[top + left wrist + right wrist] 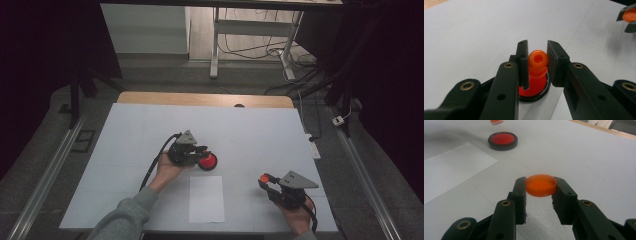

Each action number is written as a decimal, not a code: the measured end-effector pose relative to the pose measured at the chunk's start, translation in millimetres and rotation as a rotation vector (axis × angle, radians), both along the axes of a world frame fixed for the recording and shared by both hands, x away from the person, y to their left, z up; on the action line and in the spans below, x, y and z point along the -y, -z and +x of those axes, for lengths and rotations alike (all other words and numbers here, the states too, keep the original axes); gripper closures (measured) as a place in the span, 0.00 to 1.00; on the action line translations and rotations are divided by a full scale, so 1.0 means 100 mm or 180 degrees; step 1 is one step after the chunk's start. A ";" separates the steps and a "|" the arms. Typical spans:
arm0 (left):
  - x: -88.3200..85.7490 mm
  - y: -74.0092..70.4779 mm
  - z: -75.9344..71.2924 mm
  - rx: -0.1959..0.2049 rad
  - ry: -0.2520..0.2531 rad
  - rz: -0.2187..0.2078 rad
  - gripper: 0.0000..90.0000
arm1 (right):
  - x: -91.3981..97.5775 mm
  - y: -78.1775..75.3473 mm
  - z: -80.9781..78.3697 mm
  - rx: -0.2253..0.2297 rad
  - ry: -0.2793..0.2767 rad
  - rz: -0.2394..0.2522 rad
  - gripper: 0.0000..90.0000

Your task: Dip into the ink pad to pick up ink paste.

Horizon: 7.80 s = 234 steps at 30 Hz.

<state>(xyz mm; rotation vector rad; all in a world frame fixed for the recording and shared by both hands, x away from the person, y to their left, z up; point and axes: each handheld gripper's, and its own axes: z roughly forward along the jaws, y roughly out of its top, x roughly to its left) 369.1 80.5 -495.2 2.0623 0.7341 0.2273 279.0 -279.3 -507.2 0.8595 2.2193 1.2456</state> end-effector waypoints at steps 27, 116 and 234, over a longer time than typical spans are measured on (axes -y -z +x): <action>0.08 0.17 0.08 -0.0083 0.0004 0.0203 0.80 | -0.01 0.01 0.00 0.0008 -0.0011 -0.0017 0.72; 0.14 0.31 0.02 0.0115 -0.0034 0.0301 0.81 | -0.04 -0.01 -0.02 0.0053 -0.0024 -0.0002 0.72; 0.00 0.18 0.03 0.0053 -0.0201 -0.0180 0.80 | -0.04 -0.01 -0.01 0.0046 -0.0039 0.0003 0.72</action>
